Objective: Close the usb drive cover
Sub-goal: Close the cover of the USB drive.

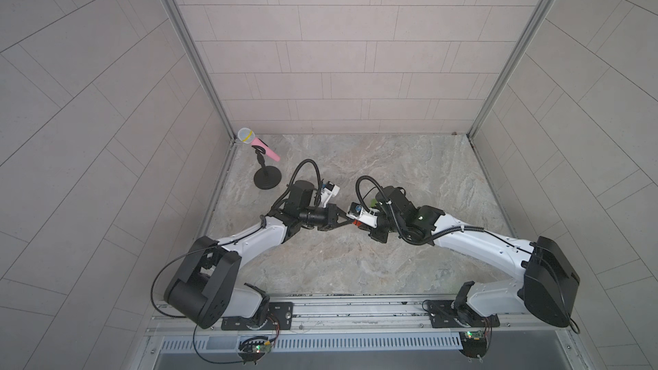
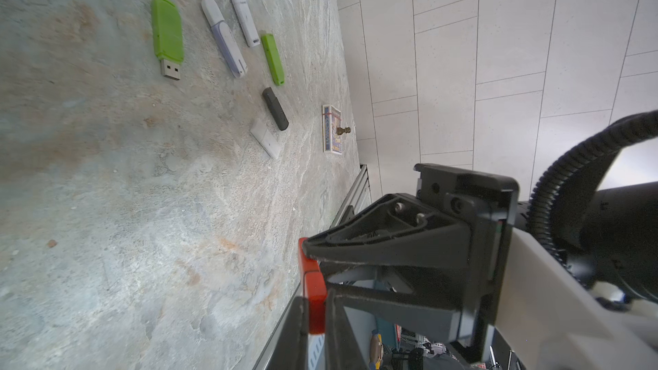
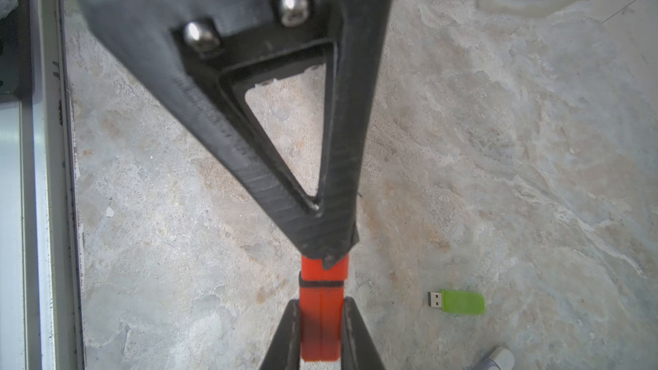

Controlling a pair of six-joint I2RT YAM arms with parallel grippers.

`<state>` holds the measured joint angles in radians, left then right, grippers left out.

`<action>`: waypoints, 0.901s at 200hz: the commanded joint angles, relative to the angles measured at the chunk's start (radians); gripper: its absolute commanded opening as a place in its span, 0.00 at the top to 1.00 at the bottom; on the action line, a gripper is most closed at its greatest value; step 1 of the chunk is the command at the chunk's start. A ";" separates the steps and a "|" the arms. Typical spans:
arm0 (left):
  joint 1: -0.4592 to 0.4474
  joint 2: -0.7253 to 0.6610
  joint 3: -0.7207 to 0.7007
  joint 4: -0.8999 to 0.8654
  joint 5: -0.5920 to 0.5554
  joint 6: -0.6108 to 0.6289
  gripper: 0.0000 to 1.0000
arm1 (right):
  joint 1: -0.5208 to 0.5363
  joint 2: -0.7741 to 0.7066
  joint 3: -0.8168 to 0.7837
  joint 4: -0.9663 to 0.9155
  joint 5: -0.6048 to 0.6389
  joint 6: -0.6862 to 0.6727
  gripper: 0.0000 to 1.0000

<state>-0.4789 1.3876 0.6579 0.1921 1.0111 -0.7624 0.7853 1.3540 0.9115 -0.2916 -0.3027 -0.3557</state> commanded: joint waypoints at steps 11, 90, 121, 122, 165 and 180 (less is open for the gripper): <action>-0.019 0.010 0.029 -0.116 -0.018 0.087 0.89 | 0.009 -0.029 0.075 0.046 -0.047 -0.014 0.85; -0.030 0.020 0.017 -0.047 -0.002 0.045 0.89 | 0.014 -0.018 0.124 0.068 -0.076 0.015 0.85; -0.031 0.047 0.004 0.045 0.040 -0.038 0.89 | 0.015 -0.018 0.133 0.108 -0.090 0.034 0.85; -0.031 0.049 0.003 0.047 0.040 -0.040 0.89 | 0.014 -0.018 0.133 0.110 -0.090 0.034 0.85; -0.033 0.068 0.005 0.008 0.041 -0.020 0.89 | 0.015 -0.016 0.136 0.118 -0.074 0.020 0.85; -0.033 0.067 0.017 -0.073 0.017 0.023 0.89 | 0.014 -0.019 0.138 0.112 -0.071 0.022 0.86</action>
<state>-0.4862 1.4303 0.6804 0.2264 1.0466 -0.7898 0.7780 1.3575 0.9726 -0.3920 -0.2935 -0.3370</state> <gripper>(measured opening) 0.112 0.190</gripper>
